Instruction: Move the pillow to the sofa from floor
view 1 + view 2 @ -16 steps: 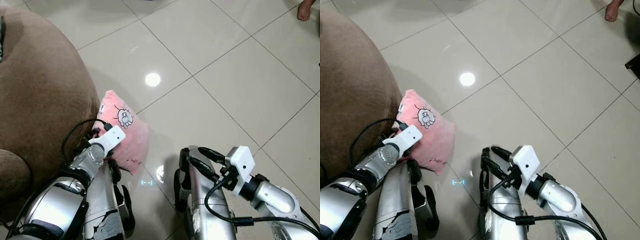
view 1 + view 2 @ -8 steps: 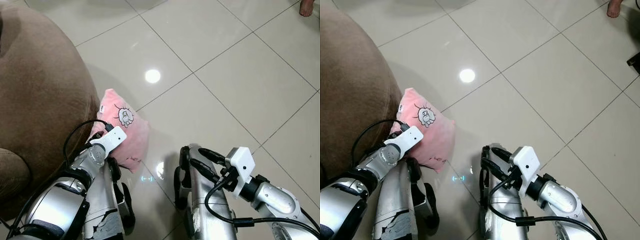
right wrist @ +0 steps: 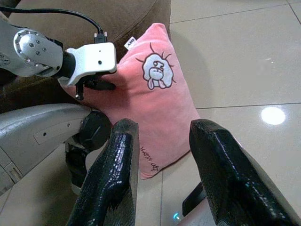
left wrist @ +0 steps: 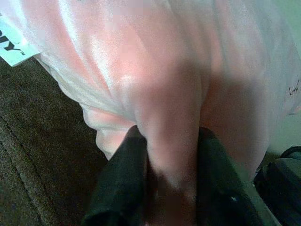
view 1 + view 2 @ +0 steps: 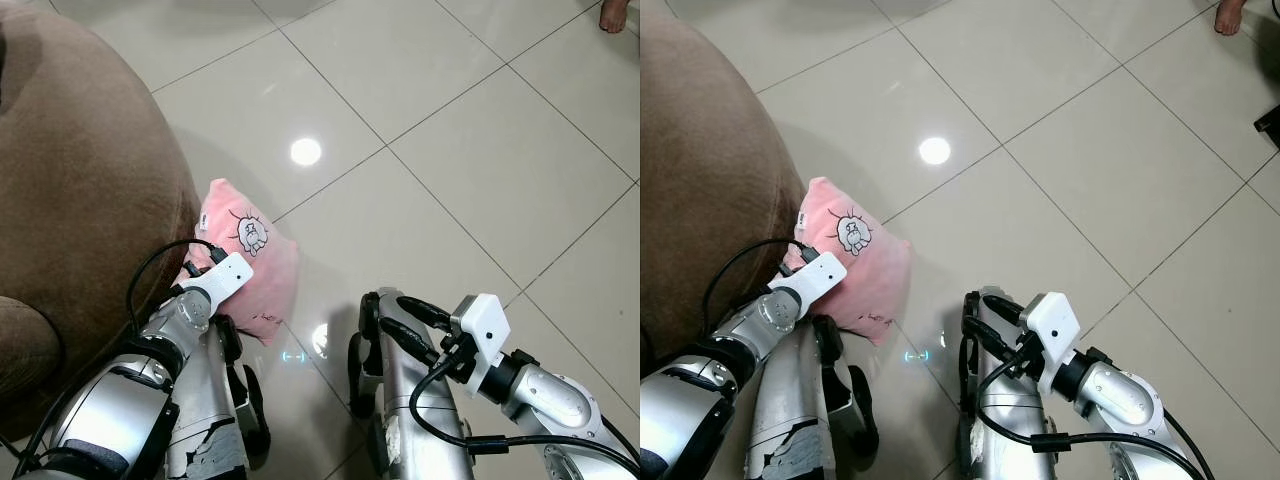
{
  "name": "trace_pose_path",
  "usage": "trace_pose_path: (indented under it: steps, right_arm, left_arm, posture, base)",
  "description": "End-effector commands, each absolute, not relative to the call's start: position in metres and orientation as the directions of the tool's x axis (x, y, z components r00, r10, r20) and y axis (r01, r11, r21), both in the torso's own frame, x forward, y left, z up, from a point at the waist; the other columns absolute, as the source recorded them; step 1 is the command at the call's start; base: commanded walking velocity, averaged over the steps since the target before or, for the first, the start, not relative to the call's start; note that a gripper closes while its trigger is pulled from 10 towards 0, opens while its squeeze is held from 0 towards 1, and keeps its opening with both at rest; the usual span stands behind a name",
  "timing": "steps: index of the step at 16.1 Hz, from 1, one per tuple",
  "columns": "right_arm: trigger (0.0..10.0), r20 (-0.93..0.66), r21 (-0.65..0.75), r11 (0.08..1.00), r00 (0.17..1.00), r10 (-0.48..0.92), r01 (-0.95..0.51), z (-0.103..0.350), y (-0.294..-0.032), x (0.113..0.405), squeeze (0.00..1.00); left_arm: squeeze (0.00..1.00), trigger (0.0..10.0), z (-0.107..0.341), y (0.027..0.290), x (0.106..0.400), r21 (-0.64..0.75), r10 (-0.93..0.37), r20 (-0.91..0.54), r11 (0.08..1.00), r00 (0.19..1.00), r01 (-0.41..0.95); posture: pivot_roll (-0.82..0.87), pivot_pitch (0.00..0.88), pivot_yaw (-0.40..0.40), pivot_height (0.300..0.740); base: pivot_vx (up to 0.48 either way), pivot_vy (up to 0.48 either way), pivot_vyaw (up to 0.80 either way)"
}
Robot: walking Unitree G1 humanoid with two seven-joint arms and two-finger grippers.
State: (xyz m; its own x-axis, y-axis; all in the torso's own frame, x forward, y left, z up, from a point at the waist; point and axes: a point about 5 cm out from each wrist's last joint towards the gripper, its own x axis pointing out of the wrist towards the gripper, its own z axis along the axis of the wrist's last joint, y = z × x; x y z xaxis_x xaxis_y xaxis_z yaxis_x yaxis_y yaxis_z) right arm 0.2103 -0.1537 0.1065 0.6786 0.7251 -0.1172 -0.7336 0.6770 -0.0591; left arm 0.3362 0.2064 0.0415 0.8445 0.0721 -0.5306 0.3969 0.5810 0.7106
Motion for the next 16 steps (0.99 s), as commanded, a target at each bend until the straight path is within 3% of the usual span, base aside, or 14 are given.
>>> trace_pose_path:
  steps: [1, 7, 16]
  right_arm:
    - [10.0, -0.130, -0.052, 0.684, 0.684, 0.718, -0.728, 0.106, -0.158, 0.206, 0.00]
    - [10.0, -0.149, -0.067, 0.687, 0.688, 0.710, -0.723, 0.103, -0.159, 0.204, 0.00]
    - [10.0, -0.151, -0.079, 0.686, 0.689, 0.709, -0.723, 0.101, -0.157, 0.204, 0.00]
  left_arm:
    - [0.00, 0.0, 0.027, 0.208, 0.324, 0.684, 0.076, -0.586, 0.581, 0.807, 0.442]
    - [0.00, 0.0, 0.026, 0.199, 0.325, 0.680, 0.033, -0.591, 0.557, 0.806, 0.476]
    - [0.00, 0.0, 0.026, 0.184, 0.327, 0.615, -0.051, -0.580, 0.626, 0.813, 0.478]
  posture:
    - [-0.17, 0.405, -0.042, 0.541]
    - [-0.18, 0.381, -0.030, 0.541]
    - [-0.17, 0.369, -0.021, 0.541]
  base:
    - [0.000, 0.000, 0.00]
    - [0.000, 0.000, 0.00]
    - [0.000, 0.000, 0.00]
